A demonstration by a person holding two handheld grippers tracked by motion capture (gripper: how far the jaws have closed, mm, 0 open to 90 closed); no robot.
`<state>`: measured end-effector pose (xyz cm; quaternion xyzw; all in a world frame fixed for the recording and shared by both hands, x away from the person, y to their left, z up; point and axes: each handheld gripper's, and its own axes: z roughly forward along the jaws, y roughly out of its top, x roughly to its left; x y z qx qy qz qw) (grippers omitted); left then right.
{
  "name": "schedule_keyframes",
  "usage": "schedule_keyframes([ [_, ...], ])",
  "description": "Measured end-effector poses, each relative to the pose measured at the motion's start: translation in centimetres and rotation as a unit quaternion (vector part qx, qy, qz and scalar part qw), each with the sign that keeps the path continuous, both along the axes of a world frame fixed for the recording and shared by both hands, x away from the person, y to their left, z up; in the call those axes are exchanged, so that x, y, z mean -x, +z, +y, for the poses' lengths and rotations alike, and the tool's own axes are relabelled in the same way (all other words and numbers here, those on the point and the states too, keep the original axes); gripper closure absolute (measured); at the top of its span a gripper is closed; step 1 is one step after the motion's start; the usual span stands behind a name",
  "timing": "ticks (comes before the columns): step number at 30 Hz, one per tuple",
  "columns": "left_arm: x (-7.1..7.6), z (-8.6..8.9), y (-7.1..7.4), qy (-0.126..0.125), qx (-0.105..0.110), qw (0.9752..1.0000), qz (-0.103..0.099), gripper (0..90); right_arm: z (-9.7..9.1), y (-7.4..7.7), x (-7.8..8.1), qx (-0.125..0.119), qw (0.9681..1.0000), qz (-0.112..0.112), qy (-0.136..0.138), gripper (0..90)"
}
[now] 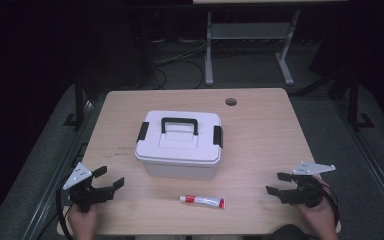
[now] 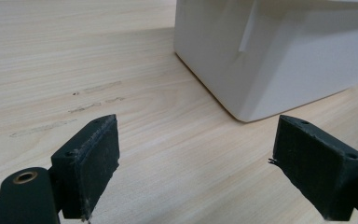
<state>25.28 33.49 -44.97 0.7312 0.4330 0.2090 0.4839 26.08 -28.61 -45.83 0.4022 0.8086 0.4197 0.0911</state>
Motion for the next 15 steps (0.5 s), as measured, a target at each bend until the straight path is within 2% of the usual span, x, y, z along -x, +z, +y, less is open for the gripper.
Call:
schedule_keyframes([
  [10,0.13,-0.07,-0.03,-0.004,-0.004,1.0000,0.001,13.7,0.48,0.10,-0.17,0.004,1.0000,-0.002,0.008,26.5],
  [15,0.11,0.07,-0.02,-0.006,-0.009,0.9999,0.001,13.7,0.79,0.91,-0.42,0.010,0.9998,-0.008,0.013,26.5],
])
